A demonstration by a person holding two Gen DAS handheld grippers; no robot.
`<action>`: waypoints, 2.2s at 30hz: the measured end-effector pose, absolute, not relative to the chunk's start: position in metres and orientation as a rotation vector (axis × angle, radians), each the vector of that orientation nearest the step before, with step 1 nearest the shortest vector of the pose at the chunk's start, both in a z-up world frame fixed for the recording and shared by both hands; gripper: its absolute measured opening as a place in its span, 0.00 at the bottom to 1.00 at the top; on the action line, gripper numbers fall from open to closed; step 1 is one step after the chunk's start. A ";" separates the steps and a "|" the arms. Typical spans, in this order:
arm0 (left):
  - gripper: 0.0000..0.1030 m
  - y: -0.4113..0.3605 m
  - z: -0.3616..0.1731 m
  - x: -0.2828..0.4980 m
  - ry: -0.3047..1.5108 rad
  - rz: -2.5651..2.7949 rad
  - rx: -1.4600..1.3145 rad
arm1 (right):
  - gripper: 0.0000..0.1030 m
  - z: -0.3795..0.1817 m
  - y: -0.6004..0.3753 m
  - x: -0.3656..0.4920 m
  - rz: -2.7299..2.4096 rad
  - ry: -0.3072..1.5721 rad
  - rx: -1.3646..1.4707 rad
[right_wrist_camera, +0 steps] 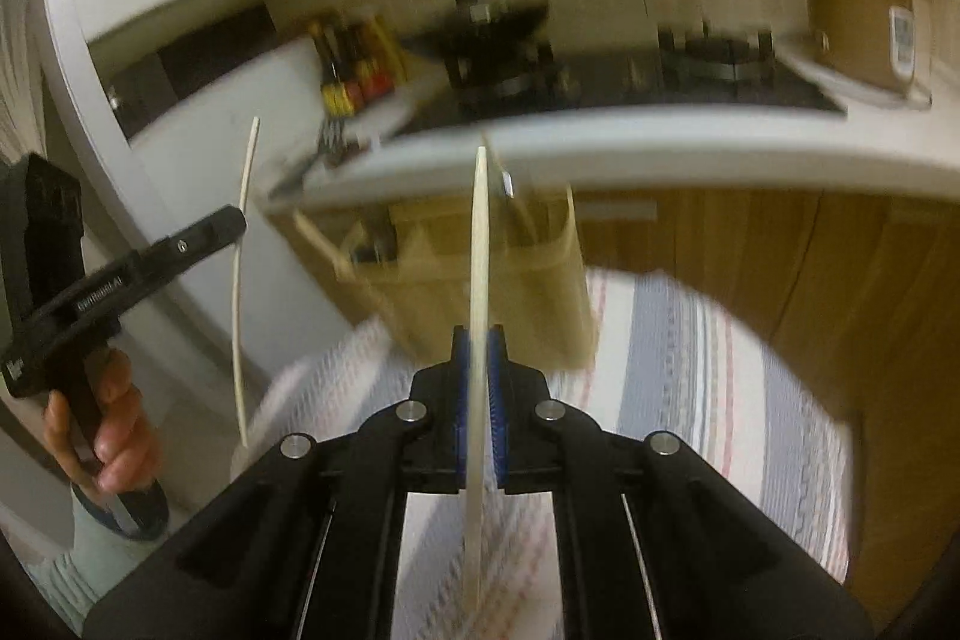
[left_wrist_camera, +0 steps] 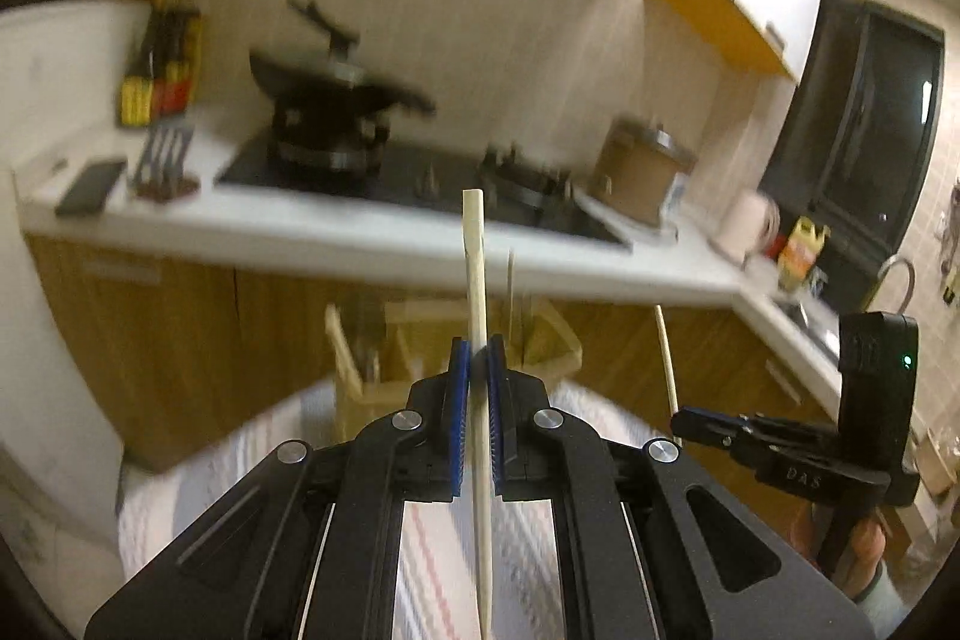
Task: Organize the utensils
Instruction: 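Lift both chopsticks up over the beige basket, then lower both chopsticks into the basket and open both tools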
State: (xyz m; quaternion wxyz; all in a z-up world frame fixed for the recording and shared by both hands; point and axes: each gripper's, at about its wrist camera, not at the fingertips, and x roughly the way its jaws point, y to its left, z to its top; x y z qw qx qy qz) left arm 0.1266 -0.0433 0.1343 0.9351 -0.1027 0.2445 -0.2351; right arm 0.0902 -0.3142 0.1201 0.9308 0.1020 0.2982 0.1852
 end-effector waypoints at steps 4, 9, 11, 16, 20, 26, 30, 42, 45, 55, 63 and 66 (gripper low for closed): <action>0.04 -0.045 0.156 0.129 0.360 -0.468 -0.212 | 0.04 0.146 -0.308 0.100 0.334 0.482 0.175; 0.04 -0.049 0.170 0.127 0.184 -0.394 -0.180 | 0.04 0.168 -0.289 0.113 0.230 0.321 0.064; 0.04 -0.052 0.172 0.131 0.130 -0.367 -0.165 | 0.04 0.173 -0.286 0.122 0.213 0.282 0.058; 0.04 -0.052 0.162 0.151 0.081 -0.329 -0.209 | 0.04 0.180 -0.282 0.145 0.190 0.185 0.014; 0.04 -0.053 0.145 0.167 0.060 -0.294 -0.259 | 0.04 0.177 -0.275 0.159 0.201 0.131 -0.006; 0.04 -0.068 0.126 0.176 0.016 -0.223 -0.198 | 0.04 0.154 -0.271 0.171 0.179 0.077 -0.027; 0.04 -0.068 0.114 0.186 0.023 -0.199 -0.212 | 0.04 0.140 -0.276 0.186 0.190 0.082 0.022; 0.04 -0.075 0.091 0.193 0.048 -0.180 -0.171 | 0.04 0.105 -0.281 0.200 0.162 0.075 0.034; 0.04 -0.076 0.087 0.193 0.053 -0.177 -0.158 | 0.04 0.099 -0.286 0.201 0.166 0.091 0.067; 0.38 -0.064 0.091 0.162 0.093 -0.180 -0.133 | 0.70 0.108 -0.295 0.152 0.154 0.116 0.028; 0.67 -0.043 0.101 0.108 0.232 -0.201 -0.110 | 0.78 0.120 -0.296 0.082 0.156 0.222 -0.025; 0.73 -0.037 0.096 0.080 0.260 -0.224 -0.133 | 0.84 0.113 -0.290 0.052 0.152 0.240 -0.047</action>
